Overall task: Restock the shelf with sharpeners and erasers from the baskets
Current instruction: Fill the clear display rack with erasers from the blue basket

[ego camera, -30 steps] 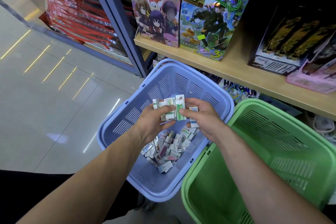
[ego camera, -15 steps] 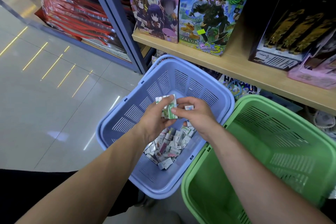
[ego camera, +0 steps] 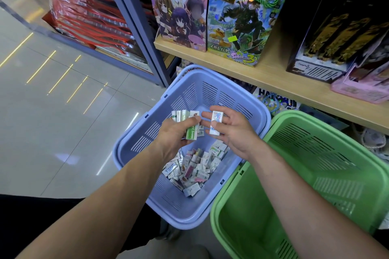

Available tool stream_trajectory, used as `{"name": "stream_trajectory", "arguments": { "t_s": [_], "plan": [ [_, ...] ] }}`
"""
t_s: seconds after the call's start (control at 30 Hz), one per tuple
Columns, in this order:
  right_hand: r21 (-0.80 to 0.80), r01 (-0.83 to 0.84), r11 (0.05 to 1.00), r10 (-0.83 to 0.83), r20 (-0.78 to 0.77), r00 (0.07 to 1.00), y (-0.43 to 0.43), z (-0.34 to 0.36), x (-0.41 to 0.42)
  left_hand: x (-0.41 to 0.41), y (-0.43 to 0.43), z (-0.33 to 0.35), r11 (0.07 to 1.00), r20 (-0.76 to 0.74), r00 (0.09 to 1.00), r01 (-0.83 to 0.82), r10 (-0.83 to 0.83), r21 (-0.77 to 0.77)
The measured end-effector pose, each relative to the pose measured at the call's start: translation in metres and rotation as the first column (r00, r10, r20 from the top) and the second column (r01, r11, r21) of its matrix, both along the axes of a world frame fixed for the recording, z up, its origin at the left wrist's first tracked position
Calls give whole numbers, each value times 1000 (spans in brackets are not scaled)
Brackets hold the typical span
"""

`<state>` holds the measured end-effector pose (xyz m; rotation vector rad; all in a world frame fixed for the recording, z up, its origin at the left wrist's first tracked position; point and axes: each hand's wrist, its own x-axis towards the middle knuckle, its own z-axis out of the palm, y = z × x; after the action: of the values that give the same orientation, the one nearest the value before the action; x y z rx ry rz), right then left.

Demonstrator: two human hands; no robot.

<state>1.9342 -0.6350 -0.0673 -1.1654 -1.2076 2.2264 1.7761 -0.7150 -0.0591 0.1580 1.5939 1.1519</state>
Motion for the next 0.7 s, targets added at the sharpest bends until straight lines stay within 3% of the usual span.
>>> {"name": "stream_trajectory", "arguments": {
  "t_s": [0.23,0.43,0.7],
  "plan": [
    [229,0,973,-31,132,991,6,46,15,8,4,36,993,-83,991,106,-102,54],
    [332,74,940,-101,65,993,25,125,44,24,18,96,959,-193,957,246,-217,141],
    [476,192,858,-223,8,975,25,216,118,64,34,185,899,-353,906,340,-234,277]
  ]
}}
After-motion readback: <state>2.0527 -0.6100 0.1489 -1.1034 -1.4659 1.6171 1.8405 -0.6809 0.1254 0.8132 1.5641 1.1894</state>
